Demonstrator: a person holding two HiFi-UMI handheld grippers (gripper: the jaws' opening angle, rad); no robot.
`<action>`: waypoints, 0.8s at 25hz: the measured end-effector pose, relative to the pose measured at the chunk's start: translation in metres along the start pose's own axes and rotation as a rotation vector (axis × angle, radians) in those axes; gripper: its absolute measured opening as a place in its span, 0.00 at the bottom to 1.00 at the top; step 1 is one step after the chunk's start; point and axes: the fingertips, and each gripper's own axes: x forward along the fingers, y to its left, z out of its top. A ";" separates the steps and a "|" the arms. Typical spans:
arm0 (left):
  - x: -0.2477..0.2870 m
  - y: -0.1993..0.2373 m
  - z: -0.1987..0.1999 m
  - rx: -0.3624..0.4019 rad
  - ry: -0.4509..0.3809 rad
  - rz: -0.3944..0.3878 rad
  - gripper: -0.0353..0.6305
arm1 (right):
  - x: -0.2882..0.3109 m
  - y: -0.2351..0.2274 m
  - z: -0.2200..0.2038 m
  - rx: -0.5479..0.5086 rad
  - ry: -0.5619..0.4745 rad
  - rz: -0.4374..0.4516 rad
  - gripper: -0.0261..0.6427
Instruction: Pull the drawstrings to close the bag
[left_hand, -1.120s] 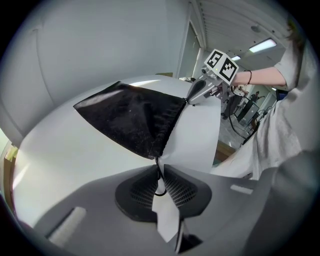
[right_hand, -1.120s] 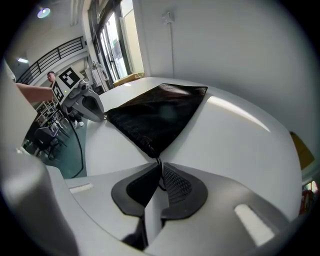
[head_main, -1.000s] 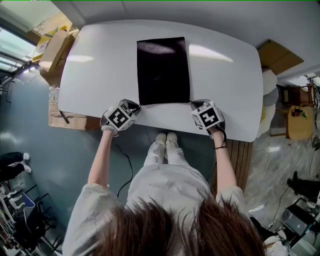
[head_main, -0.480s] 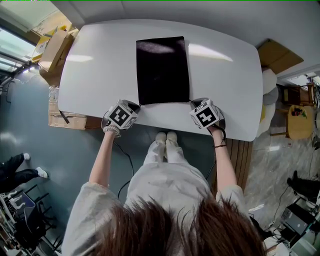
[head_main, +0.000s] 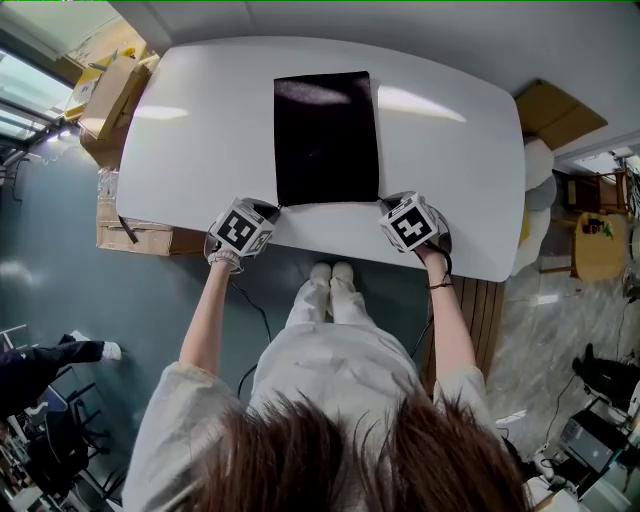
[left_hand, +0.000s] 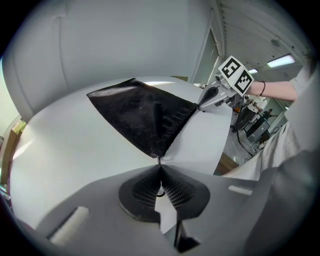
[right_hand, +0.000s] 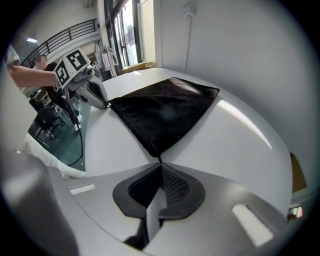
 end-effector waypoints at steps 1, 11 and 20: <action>0.000 0.000 0.000 -0.002 0.000 0.003 0.06 | 0.000 0.000 0.000 0.000 -0.004 0.003 0.06; -0.001 0.004 -0.001 -0.008 0.011 0.009 0.06 | -0.004 0.003 0.004 -0.004 -0.006 0.030 0.06; -0.017 0.012 0.005 0.013 0.001 0.045 0.06 | -0.022 -0.004 0.018 -0.081 -0.044 0.018 0.06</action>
